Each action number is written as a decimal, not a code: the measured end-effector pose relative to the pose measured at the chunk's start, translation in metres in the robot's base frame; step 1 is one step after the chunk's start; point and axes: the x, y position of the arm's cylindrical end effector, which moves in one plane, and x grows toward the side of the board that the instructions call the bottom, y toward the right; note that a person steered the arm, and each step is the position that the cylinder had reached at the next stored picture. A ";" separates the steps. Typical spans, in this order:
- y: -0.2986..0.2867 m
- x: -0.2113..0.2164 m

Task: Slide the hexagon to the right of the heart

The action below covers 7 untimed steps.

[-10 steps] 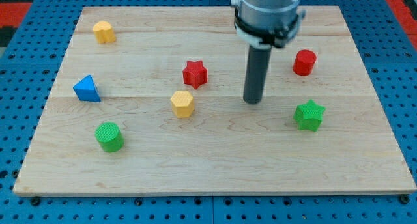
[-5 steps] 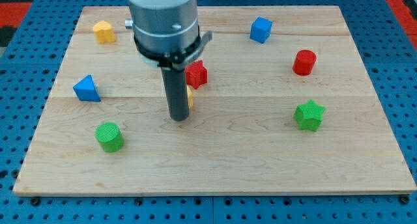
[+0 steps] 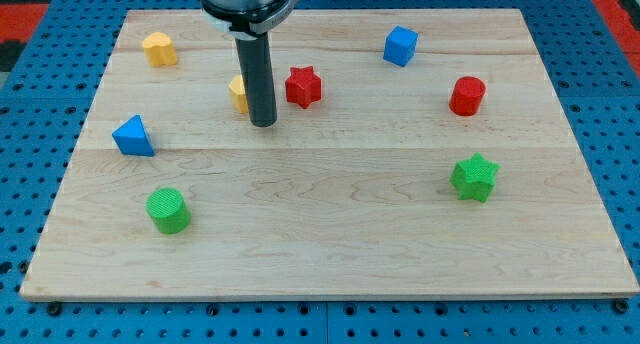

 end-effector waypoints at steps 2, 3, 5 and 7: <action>-0.010 -0.085; -0.010 -0.073; -0.021 -0.057; -0.019 -0.094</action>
